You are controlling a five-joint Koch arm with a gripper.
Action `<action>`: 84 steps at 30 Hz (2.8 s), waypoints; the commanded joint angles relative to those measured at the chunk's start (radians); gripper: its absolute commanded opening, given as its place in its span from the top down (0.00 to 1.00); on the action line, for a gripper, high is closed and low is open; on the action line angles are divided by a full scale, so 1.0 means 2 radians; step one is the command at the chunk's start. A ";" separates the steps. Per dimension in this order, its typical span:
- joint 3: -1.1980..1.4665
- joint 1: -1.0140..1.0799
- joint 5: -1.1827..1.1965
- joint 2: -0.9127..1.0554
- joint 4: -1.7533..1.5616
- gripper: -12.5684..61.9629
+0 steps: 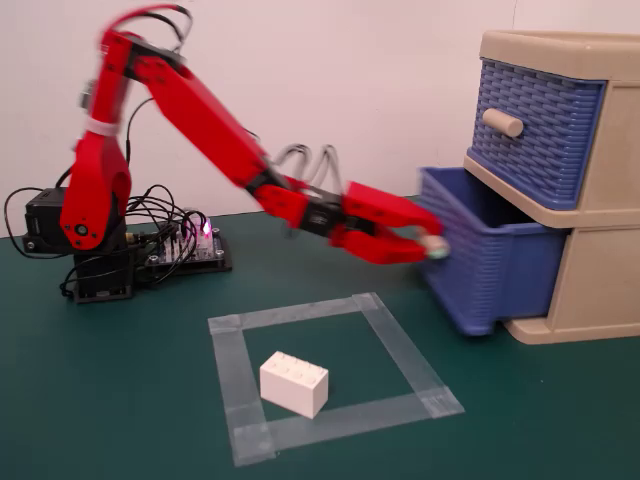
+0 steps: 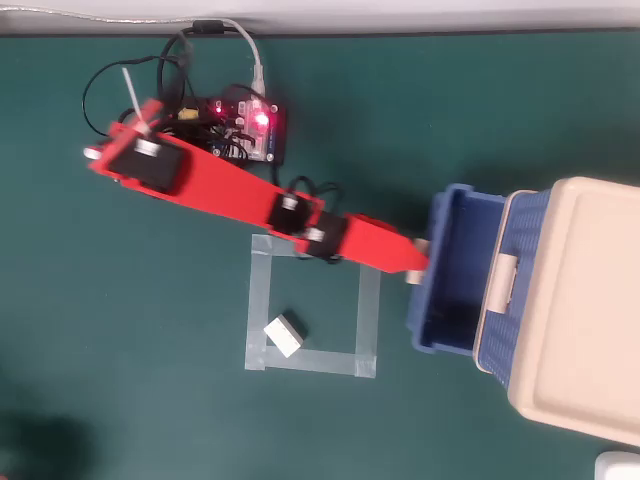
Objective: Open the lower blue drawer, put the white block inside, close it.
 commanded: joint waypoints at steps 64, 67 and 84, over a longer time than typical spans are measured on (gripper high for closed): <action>-0.262 0.318 -0.825 0.005 0.649 0.94; -0.242 0.327 -0.821 0.053 0.656 0.94; -0.476 0.072 -0.193 0.102 0.668 0.94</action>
